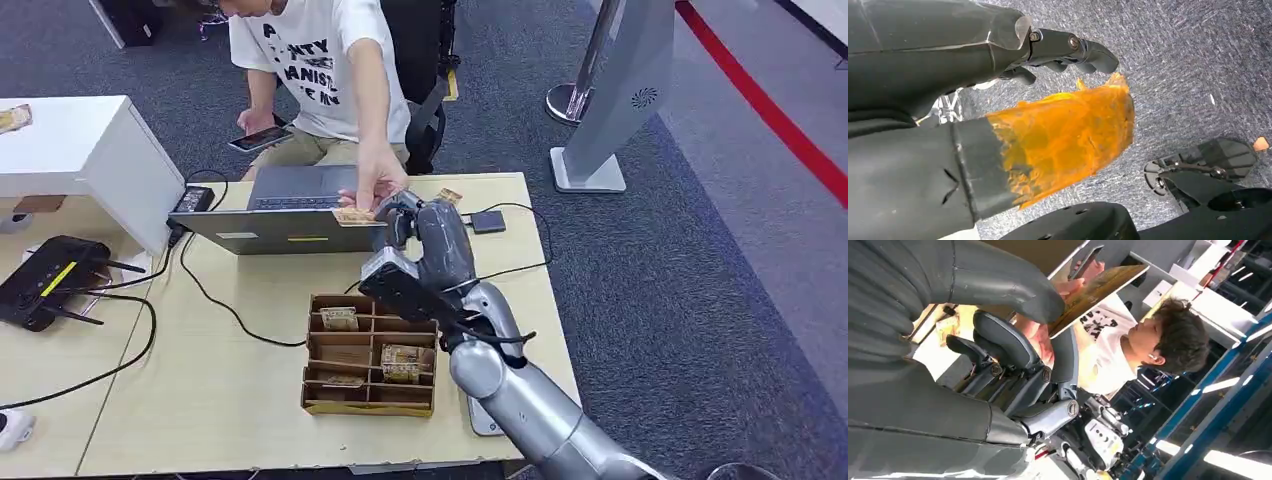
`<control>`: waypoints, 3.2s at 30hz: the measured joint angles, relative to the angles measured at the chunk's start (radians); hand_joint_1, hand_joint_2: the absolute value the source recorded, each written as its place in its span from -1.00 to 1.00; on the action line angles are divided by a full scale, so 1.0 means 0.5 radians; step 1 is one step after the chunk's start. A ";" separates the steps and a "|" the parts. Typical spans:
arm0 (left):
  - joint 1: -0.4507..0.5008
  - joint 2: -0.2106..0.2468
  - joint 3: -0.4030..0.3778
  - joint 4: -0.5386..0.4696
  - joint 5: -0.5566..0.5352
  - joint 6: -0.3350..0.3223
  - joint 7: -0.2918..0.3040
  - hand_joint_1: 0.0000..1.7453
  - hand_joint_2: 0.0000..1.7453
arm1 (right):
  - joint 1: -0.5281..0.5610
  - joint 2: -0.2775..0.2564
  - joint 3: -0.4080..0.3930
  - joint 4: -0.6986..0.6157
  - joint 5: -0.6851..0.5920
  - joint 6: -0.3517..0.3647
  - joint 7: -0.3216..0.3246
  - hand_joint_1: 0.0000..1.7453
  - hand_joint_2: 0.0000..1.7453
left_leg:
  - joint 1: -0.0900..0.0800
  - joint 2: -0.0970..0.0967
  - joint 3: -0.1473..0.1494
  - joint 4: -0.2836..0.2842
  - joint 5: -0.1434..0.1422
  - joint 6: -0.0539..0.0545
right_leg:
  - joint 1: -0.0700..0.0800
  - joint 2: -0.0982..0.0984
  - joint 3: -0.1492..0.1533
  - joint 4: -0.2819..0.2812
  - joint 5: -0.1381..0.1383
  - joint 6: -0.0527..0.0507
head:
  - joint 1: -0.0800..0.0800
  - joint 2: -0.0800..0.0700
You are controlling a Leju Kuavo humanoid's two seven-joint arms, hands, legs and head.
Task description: Pass the card to the sensor for recognition and then transmit it.
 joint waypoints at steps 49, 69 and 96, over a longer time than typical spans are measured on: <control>-0.087 -0.098 0.004 0.000 0.067 0.164 0.234 -1.00 -1.00 | 0.425 -0.017 0.066 0.115 -2.901 1.946 -0.342 -1.00 -1.00 | 0.006 0.000 -0.001 0.000 0.001 -0.004 | 0.006 -0.001 0.000 -0.001 0.001 -0.001 | -0.001 0.000; -0.125 -0.090 -0.004 0.000 0.037 0.141 0.211 -1.00 -1.00 | 0.419 0.050 -0.034 0.150 -3.060 2.067 -0.301 -1.00 -1.00 | 0.006 0.000 -0.001 0.000 0.001 -0.004 | 0.006 0.000 0.000 -0.001 0.001 -0.002 | 0.000 0.000; -0.129 -0.090 -0.003 0.000 0.038 0.108 0.194 -1.00 -1.00 | 0.417 0.063 -0.036 0.182 -3.091 2.139 -0.270 -1.00 -1.00 | 0.006 0.000 -0.001 0.000 0.001 -0.004 | 0.006 0.000 0.000 -0.001 0.000 -0.001 | -0.001 0.000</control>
